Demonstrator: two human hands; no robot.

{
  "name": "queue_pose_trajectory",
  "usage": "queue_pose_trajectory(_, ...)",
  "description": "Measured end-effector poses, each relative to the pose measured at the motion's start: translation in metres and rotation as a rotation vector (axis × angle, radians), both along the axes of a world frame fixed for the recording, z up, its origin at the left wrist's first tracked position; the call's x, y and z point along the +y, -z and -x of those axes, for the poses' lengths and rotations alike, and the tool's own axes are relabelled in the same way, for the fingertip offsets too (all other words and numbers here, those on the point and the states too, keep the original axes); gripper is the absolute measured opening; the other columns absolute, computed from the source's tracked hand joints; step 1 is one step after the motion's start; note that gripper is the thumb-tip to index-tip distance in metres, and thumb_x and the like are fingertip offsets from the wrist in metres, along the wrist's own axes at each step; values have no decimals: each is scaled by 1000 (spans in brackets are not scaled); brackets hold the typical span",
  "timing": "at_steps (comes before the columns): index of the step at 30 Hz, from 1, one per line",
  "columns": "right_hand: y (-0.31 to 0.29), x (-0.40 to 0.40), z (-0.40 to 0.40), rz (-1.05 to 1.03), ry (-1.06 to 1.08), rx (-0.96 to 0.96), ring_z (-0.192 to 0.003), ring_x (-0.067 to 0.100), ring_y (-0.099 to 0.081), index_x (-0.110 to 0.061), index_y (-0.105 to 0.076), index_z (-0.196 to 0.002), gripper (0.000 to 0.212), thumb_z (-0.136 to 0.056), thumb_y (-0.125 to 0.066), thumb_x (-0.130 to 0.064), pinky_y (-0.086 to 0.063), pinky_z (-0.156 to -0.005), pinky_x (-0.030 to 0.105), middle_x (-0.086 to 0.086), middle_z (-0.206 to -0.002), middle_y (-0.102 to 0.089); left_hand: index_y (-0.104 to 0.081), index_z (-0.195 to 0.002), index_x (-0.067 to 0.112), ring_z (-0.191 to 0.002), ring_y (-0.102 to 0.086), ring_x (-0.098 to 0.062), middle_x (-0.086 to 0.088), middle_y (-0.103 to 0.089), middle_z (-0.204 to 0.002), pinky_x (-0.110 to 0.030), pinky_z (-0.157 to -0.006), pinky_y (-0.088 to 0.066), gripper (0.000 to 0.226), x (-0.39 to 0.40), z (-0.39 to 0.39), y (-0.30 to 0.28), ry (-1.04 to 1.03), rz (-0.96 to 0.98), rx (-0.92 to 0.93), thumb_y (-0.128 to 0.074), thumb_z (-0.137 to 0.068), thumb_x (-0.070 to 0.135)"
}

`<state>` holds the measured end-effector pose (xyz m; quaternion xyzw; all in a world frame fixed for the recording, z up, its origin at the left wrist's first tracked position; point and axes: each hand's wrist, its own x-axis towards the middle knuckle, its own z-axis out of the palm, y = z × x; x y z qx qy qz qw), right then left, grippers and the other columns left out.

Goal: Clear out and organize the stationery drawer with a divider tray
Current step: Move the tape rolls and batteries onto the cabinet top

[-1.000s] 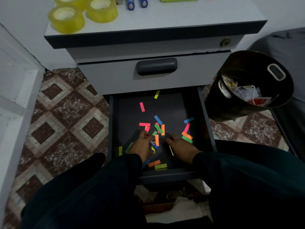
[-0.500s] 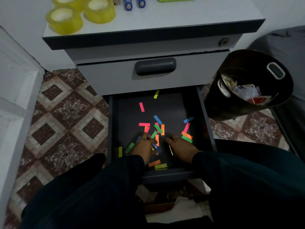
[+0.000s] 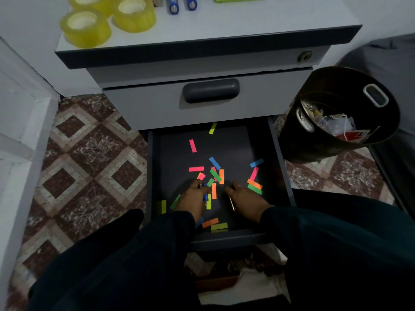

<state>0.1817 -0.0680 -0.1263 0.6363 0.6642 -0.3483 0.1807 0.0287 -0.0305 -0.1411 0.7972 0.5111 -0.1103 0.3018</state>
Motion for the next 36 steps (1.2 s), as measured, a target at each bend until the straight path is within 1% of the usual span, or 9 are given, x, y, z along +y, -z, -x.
queue_pose_trajectory(5, 2, -1, 0, -12, -4, 1, -134, 29, -38, -22, -20, -149, 69, -91, -57, -14, -40, -108, 38, 12, -154, -15, -42, -137, 23, -130, -39, -21, -2, -28, -147, -32, -109, -35, 48, 2, 4, 3, 11, -14, 21, -51, -92, 8)
queue_pose_trajectory(10, 2, -1, -1, -16, -1, 17, -136, 29, -36, -22, -19, -149, 68, -92, -56, -15, -39, -109, 38, 12, -155, -14, -40, -138, 26, -128, -39, -22, -3, -28, -145, -33, -108, -35, 50, 5, 4, 2, 35, 4, 40, -50, -92, 9)
queue_pose_trajectory(18, 3, 0, 0, -33, 11, 23, -134, 27, -38, -22, -21, -148, 69, -90, -57, -14, -40, -108, 37, 10, -154, -17, -44, -135, 26, -125, -42, -19, -3, -35, -141, -30, -105, -35, 44, 9, 5, 4, 37, 4, 39, -53, -93, 17)
queue_pose_trajectory(22, 1, 2, 0, -35, 5, 35, -133, 27, -40, -23, -17, -150, 72, -90, -57, -13, -41, -107, 37, 11, -154, -17, -47, -132, 26, -127, -40, -22, -4, -30, -143, -32, -105, -35, 46, 16, 3, 2, 57, 25, 71, -58, -90, 12)
queue_pose_trajectory(25, -2, 3, 0, -44, 2, 37, -133, 27, -39, -23, -18, -149, 71, -91, -56, -13, -41, -107, 37, 11, -153, -18, -50, -130, 26, -126, -41, -22, -4, -33, -142, -31, -105, -36, 45, 19, 2, 1, 77, 31, 75, -59, -88, 11)
queue_pose_trajectory(31, -15, 6, -1, -75, -4, 57, -130, 27, -42, -18, -20, -149, 67, -92, -54, -11, -41, -107, 35, 13, -151, -22, -52, -124, 25, -124, -41, -20, -3, -35, -138, -29, -103, -36, 40, 17, 0, -7, 53, 17, 11, -61, -87, 13)
queue_pose_trajectory(34, -29, 7, 1, -145, -1, 76, -120, 26, -50, -17, -22, -148, 66, -91, -55, -8, -43, -99, 30, 13, -145, -27, -55, -120, 21, -124, -41, -19, -3, -36, -137, -24, -100, -35, 36, 14, -2, -19, 41, -25, -73, -62, -86, 11)
queue_pose_trajectory(36, -40, 8, 2, -173, -4, 80, -116, 27, -52, -18, -23, -147, 67, -89, -56, -7, -45, -96, 30, 13, -142, -29, -57, -117, 21, -123, -42, -19, -3, -38, -135, -22, -98, -35, 34, 11, -4, -31, 40, -57, -112, -63, -85, 11)
